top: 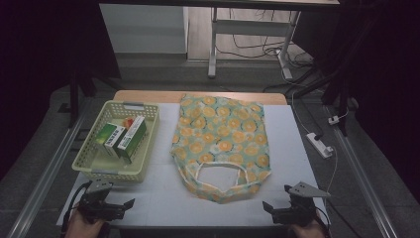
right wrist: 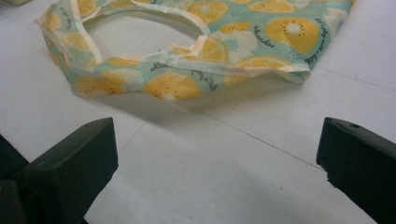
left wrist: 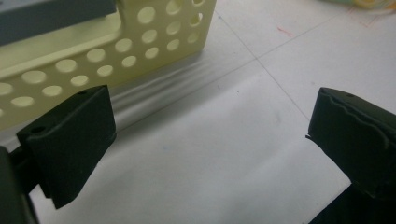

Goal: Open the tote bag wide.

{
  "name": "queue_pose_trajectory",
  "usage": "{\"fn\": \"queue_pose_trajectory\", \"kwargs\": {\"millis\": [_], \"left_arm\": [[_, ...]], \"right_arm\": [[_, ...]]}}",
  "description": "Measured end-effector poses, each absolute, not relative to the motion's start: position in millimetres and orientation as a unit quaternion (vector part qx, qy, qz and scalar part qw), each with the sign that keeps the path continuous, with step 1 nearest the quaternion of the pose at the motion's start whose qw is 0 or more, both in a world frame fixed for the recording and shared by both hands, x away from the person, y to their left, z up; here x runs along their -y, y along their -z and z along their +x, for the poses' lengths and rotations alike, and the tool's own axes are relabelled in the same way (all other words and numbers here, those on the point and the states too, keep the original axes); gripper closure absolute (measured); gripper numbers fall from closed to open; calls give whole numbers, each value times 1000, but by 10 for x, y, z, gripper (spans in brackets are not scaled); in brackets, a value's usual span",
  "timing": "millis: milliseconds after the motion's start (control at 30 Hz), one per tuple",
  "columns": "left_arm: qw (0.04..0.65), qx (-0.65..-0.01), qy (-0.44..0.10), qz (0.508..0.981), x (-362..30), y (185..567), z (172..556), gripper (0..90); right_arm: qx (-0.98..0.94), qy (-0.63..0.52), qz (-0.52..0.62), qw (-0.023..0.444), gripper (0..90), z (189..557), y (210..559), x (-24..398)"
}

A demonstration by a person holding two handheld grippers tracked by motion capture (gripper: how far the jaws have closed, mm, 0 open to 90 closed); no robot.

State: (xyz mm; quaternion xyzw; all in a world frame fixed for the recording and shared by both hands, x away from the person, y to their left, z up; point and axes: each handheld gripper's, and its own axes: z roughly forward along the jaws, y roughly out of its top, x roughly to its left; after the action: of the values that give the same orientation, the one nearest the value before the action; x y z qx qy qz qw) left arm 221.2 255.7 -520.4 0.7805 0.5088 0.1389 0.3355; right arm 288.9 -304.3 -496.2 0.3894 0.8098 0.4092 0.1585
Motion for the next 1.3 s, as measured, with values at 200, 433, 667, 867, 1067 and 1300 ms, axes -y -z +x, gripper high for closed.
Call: {"fn": "queue_pose_trajectory", "kwargs": {"millis": [200,433,667,867,1067,1300], "left_arm": [[335,-509,-136,781,-2559,5206,2218,11],[333,-509,-133,782,-2562,5207,2224,10],[336,-513,-134,779,-2568,5206,2224,8],[335,-514,-139,777,-2562,5197,2230,3],[335,-510,-139,780,-2549,5198,2239,2],[337,-511,-131,780,-2558,5205,2248,3]], "right_arm": [[-810,-409,390,157,0,2890,4961,3045],[-813,-407,386,154,0,2893,4963,3035],[-816,-404,383,153,0,2897,4966,3025],[-819,-401,381,155,0,2896,4959,3014],[-821,-403,373,155,0,2886,4927,2980],[-828,-403,357,157,0,2883,4906,2928]]}}
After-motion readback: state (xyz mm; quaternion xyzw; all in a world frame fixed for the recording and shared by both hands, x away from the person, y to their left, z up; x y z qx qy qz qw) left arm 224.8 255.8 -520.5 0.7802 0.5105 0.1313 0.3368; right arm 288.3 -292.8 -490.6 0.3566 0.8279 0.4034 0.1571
